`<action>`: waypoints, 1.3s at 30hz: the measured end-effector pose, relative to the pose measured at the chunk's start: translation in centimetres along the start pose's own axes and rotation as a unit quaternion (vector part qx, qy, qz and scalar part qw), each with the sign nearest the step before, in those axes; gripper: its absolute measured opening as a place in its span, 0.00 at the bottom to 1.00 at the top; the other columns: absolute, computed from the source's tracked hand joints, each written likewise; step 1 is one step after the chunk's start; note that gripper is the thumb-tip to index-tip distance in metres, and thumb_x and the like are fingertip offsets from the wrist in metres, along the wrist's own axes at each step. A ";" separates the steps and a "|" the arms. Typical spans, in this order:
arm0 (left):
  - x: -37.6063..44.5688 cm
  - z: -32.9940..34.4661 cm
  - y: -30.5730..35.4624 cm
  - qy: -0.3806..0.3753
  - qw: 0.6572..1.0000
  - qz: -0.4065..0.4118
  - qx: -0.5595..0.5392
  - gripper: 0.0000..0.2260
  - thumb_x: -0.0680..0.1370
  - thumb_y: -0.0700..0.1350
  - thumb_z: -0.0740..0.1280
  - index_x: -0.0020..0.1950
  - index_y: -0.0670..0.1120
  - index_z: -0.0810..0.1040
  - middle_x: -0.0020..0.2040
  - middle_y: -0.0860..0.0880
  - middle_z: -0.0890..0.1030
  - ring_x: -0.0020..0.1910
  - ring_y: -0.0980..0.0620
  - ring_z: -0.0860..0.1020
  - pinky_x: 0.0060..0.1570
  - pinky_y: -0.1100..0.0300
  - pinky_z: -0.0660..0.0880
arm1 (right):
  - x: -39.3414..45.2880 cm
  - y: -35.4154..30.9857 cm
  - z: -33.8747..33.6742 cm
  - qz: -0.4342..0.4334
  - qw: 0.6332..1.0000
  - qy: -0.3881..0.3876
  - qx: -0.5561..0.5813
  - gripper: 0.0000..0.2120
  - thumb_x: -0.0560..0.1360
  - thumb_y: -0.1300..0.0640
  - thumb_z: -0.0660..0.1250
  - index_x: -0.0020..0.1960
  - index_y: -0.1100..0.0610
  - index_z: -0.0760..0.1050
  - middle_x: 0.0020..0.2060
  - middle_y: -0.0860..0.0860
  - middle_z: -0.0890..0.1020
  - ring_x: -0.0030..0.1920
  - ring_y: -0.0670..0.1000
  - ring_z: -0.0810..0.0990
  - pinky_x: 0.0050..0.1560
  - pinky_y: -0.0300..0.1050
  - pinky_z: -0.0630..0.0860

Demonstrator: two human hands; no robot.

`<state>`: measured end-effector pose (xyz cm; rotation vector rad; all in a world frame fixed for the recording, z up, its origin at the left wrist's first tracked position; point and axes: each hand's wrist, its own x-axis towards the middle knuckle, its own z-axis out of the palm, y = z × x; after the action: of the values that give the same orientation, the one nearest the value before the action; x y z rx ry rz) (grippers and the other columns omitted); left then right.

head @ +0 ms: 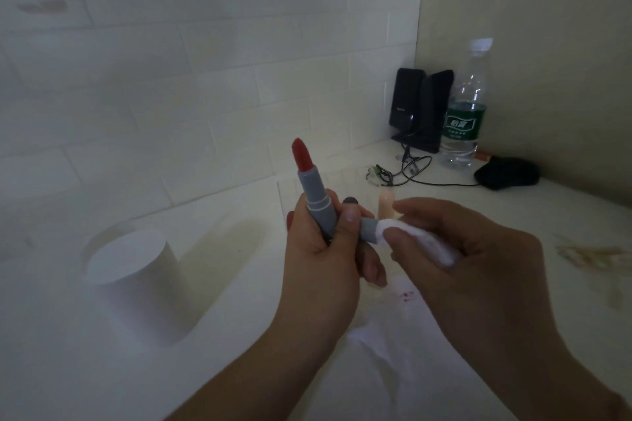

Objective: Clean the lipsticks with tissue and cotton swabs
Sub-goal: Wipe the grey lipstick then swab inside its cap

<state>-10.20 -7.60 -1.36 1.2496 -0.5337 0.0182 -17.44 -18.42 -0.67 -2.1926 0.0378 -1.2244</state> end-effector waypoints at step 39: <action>-0.4 0.1 -0.9 -0.002 0.998 0.017 0.064 0.08 0.80 0.42 0.62 0.42 0.42 0.72 0.27 0.46 0.74 0.26 0.49 0.73 0.32 0.58 0.74 | 0.6 -0.6 -0.4 0.091 0.987 -0.101 0.081 0.04 0.67 0.59 0.74 0.35 0.53 0.82 0.27 0.40 0.82 0.29 0.37 0.80 0.33 0.24 0.71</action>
<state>-10.34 -7.82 -2.33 1.3656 -0.5631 0.0791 -17.55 -18.28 0.24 -2.1089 0.0515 -0.8701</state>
